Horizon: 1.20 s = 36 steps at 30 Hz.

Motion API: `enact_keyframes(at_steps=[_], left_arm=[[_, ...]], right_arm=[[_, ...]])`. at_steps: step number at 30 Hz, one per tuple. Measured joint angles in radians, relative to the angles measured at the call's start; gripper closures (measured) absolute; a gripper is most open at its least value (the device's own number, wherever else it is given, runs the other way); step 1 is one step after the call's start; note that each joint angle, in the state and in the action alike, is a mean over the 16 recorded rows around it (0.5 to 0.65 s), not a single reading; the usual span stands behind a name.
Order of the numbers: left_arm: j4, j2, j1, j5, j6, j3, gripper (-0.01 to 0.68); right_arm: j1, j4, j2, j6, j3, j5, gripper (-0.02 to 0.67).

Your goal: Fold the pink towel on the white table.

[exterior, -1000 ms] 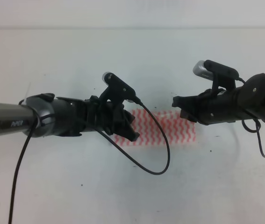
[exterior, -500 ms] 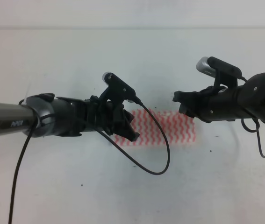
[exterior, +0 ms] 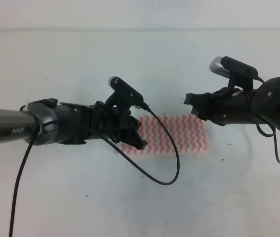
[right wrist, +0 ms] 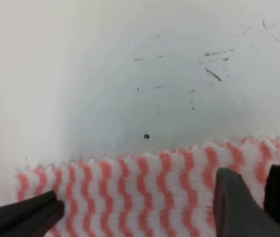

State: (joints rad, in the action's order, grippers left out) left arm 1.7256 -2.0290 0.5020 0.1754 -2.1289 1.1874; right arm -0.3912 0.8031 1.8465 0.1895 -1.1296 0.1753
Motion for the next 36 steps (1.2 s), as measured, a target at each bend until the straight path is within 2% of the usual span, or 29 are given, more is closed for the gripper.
enact_keyframes(at_steps=[11, 25, 36], left_arm=[[-0.002, 0.077, 0.000, 0.020, -0.005, 0.000, 0.678], [-0.109, 0.153, 0.000, 0.102, 0.206, -0.041, 0.678], [-0.147, 0.140, 0.000, 0.116, 0.244, -0.093, 0.678]], right_arm=[[0.000, -0.059, 0.000, 0.002, -0.008, 0.065, 0.532], [0.000, -0.150, 0.023, -0.003, -0.029, 0.183, 0.653], [0.000, -0.161, 0.077, -0.004, -0.030, 0.190, 0.666]])
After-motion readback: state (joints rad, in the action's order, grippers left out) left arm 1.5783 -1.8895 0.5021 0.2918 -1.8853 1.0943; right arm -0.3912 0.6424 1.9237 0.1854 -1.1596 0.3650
